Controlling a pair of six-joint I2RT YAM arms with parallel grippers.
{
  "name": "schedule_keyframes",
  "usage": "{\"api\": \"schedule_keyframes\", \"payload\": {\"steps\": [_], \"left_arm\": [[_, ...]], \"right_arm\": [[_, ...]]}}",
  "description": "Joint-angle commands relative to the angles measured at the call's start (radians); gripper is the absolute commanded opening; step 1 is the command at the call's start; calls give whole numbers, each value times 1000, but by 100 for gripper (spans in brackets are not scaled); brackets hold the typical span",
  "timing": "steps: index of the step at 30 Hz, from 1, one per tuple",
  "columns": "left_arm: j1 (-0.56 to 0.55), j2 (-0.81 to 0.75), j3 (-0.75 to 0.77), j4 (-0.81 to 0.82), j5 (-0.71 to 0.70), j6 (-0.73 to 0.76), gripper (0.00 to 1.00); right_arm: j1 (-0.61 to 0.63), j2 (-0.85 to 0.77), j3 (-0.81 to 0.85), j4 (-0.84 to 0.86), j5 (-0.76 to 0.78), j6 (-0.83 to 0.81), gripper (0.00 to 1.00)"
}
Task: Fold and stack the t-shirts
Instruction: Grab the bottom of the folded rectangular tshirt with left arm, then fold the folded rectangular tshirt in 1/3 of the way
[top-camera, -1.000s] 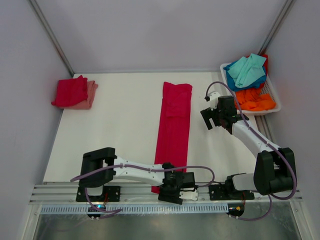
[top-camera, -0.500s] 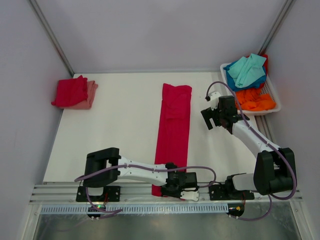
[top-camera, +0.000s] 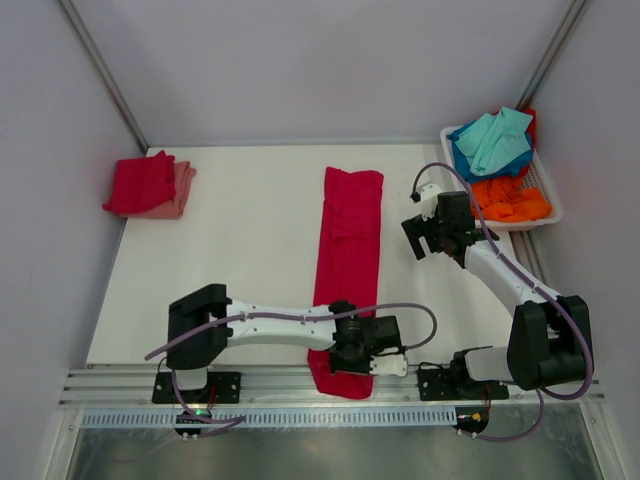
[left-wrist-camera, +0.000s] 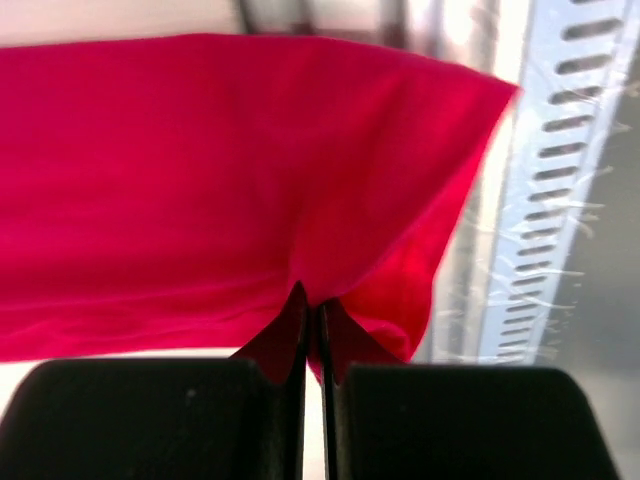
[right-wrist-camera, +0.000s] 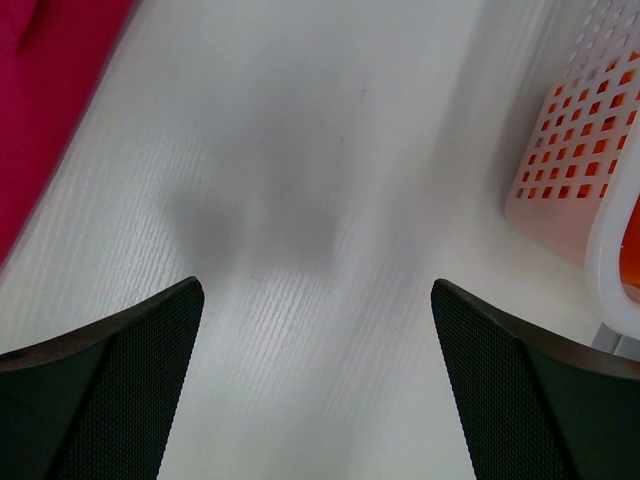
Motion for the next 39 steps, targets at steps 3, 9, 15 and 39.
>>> {"api": "schedule_keyframes", "payload": {"steps": [3,9,15,39], "left_arm": [[95,-79,93,-46,-3,64,0],[187,-75,187,-69,2,118,0],[282,-55,265,-75,22,173,0],[578,351,653,-67,69,283,0]], "right_arm": [[-6,-24,25,19,-10,14,99],[-7,-33,25,19,-13,17,99],[-7,-22,26,18,-18,15,99],[-13,-35,43,-14,-91,24,99]]}}
